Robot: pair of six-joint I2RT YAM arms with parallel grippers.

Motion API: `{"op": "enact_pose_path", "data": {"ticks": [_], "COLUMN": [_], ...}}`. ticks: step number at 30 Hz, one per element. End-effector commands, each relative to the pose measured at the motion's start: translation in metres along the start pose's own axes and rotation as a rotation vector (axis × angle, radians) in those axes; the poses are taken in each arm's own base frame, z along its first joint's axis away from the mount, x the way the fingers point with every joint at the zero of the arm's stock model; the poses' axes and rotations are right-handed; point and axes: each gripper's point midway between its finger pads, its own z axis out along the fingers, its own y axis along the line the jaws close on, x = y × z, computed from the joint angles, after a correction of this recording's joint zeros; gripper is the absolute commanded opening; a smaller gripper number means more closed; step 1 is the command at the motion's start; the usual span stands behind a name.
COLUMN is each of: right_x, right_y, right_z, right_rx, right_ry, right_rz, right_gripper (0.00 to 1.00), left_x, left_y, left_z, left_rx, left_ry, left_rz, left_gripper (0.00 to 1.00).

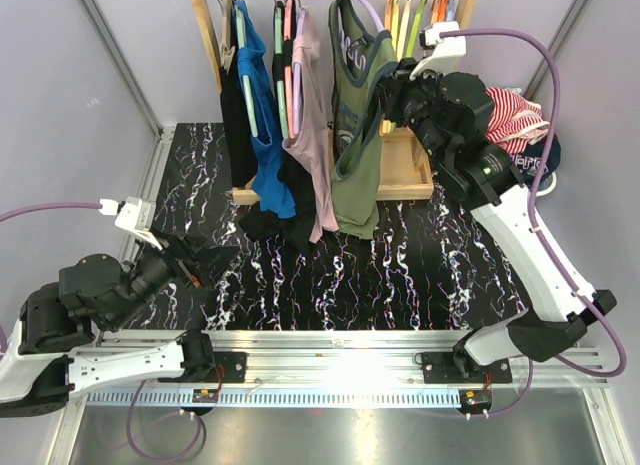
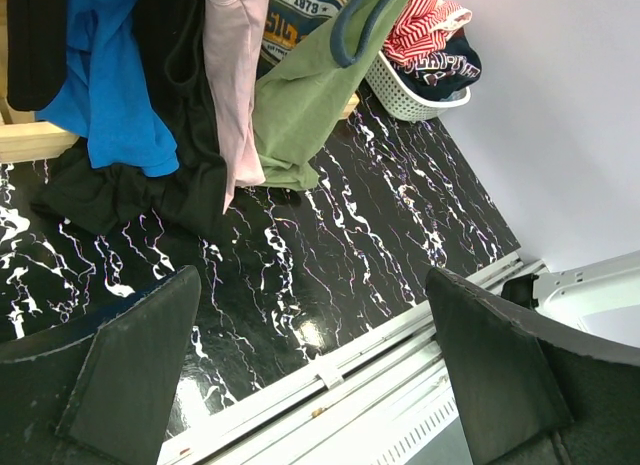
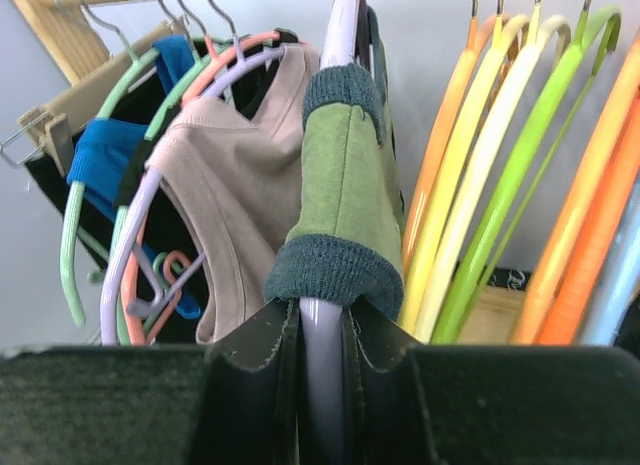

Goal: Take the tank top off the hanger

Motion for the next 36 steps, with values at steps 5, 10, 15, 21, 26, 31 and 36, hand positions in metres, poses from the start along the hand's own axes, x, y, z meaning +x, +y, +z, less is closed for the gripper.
{"op": "enact_pose_path", "data": {"ticks": [5,10,15,21,26,31,36], "right_x": [-0.049,-0.024,-0.018,0.04,0.062,0.068,0.068], "right_y": [0.009,0.001,-0.009,0.004,0.007,0.005,0.002], "right_z": [-0.096,-0.171,-0.265,-0.333,-0.357,-0.36,-0.355], "right_rx": [-0.156,-0.229,-0.294,-0.397,-0.413,-0.395,-0.366], "right_ry": [-0.009,0.094,0.202,0.573,0.659,0.652,0.623], "right_rz": [0.049,0.058,0.083,0.192,0.282,0.319,0.338], "right_gripper": [0.0,0.0,0.0,0.0,0.0,0.0,0.0], "left_x": [-0.028,-0.035,-0.047,-0.034,-0.007,0.039,0.08], "left_y": [-0.02,-0.042,-0.076,-0.122,-0.142,-0.151,-0.143], "left_z": [0.005,0.022,0.042,0.085,0.116,0.144,0.157], "left_rx": [0.031,0.054,0.107,0.16,0.166,0.146,0.089], "left_ry": [-0.067,-0.056,-0.052,0.03,0.099,0.215,0.321], "left_rz": [-0.012,0.042,0.107,0.177,0.168,0.123,0.084], "left_gripper": [0.99,0.99,0.99,0.99,0.99,0.99,0.89]}}
